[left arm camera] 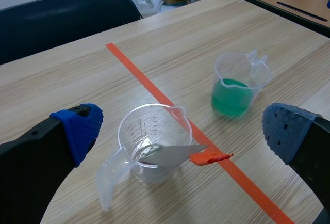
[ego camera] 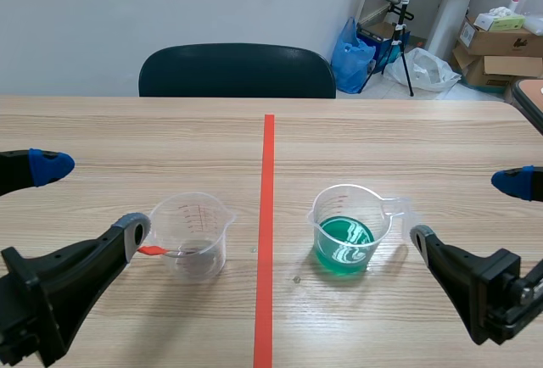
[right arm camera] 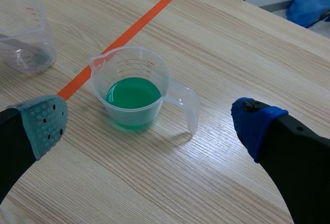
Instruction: Do the redox reaction experiment
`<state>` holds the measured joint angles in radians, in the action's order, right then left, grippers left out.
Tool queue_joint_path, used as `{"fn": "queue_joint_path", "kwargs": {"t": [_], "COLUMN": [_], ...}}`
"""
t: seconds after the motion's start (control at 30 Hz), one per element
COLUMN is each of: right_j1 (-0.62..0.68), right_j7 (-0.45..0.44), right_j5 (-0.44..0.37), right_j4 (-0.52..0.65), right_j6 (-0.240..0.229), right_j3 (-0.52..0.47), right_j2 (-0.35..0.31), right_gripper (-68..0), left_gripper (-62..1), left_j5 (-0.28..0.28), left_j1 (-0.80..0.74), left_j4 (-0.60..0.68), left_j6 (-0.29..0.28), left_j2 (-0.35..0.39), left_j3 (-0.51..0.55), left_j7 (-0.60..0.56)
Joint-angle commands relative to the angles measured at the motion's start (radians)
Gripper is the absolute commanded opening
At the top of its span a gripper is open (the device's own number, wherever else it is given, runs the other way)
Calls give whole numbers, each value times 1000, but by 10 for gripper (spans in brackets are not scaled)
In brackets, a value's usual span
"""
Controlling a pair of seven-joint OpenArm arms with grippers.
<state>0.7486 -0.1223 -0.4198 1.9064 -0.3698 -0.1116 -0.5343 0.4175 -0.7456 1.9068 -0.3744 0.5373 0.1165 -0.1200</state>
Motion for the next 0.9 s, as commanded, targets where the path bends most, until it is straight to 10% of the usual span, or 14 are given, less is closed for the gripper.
{"fn": "queue_joint_path", "kwargs": {"t": [0.0, 0.87], "right_j1": [2, -21], "right_j7": [-15, -34], "right_j5": [-7, 28], "right_j4": [17, 17], "right_j6": [3, 2], "right_j3": [-12, -11], "right_j2": [0, -1], "right_gripper": [4, 4], "left_gripper": [14, 14], "left_j5": [-29, -29], "left_j1": [-5, -5], "left_j4": [18, 18], "left_j6": [-6, -5], "left_j2": [-5, -5], "left_j3": [3, 3], "left_j7": [-11, -15]}}
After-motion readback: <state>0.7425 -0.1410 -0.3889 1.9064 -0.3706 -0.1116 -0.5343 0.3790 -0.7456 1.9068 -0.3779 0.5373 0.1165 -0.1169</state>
